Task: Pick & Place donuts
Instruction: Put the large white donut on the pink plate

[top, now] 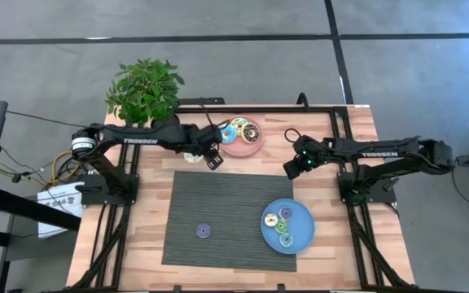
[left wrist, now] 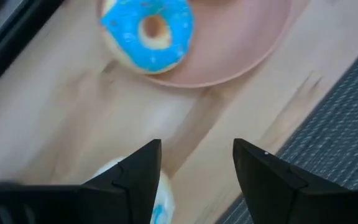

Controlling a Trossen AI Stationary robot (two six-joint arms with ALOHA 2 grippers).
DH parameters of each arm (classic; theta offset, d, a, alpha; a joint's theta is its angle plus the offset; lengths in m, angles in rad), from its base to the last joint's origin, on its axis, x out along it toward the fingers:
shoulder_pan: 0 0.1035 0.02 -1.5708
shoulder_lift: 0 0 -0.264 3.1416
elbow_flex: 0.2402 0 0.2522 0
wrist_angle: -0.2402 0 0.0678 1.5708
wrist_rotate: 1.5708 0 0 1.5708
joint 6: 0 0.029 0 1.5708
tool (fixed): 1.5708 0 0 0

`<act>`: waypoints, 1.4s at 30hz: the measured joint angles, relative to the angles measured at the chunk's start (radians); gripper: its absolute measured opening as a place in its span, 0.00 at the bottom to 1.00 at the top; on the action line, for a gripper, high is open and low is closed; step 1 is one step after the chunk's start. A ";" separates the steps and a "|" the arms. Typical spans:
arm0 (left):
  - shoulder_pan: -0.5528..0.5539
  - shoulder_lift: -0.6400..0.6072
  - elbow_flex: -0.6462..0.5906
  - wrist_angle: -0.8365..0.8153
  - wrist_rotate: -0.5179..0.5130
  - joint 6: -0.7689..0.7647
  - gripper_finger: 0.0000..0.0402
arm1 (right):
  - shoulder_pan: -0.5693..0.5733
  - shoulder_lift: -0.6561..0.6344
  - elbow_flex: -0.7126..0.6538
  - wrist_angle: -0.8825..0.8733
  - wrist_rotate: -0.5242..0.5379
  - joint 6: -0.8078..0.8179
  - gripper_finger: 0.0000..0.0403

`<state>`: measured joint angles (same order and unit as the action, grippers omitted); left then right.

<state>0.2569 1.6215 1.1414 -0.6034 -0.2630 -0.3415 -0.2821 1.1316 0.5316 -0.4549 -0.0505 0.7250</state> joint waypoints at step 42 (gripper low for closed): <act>0.098 0.016 -0.179 0.000 0.125 -0.062 0.69 | 0.000 0.000 -0.001 0.027 -0.002 0.009 0.00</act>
<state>0.3553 1.6378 0.9619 -0.6036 -0.1378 -0.4032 -0.2821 1.1314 0.5308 -0.4274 -0.0525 0.7339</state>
